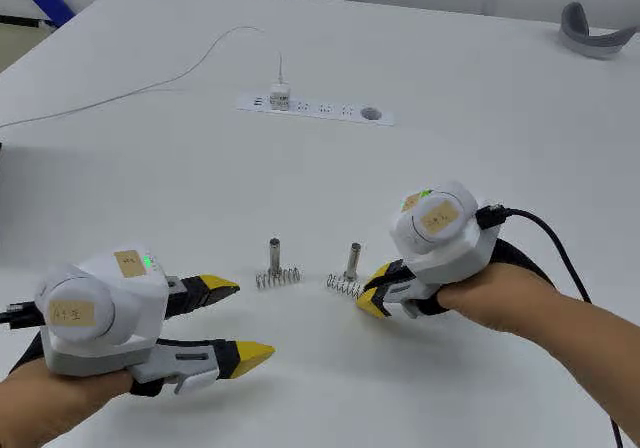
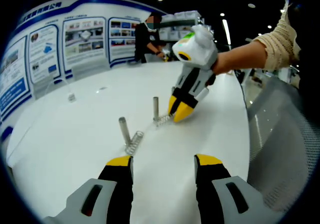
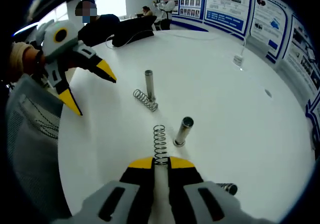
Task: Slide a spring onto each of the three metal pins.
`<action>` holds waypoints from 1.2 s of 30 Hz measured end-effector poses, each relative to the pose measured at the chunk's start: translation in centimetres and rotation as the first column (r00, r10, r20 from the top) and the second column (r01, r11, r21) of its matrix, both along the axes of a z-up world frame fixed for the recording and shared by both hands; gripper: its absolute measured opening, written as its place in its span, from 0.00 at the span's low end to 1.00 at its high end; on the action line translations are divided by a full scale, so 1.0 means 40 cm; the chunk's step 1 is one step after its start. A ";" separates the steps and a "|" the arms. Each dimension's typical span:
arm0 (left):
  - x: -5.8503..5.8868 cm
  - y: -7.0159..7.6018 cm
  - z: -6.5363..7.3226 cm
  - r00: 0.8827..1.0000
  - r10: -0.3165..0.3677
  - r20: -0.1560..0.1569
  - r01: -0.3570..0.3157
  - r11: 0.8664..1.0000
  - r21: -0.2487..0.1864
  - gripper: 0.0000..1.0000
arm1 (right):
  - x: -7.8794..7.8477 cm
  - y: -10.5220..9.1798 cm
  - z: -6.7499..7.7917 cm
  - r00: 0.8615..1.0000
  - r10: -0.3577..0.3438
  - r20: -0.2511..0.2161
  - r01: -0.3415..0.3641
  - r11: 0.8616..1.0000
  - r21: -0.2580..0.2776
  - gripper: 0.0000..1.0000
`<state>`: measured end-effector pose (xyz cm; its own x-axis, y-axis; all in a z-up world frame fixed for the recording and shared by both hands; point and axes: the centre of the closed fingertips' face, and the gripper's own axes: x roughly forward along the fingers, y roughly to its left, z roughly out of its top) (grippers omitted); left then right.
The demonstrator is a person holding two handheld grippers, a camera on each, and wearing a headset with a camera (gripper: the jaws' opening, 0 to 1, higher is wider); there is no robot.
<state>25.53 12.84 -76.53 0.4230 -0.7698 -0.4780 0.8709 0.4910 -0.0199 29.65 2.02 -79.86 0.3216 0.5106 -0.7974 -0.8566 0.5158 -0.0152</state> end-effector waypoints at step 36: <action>-0.025 -0.064 0.005 0.996 -0.089 0.010 0.089 0.996 0.007 0.45 | -0.118 0.052 0.067 0.974 0.227 -0.013 -0.228 0.973 -0.023 0.11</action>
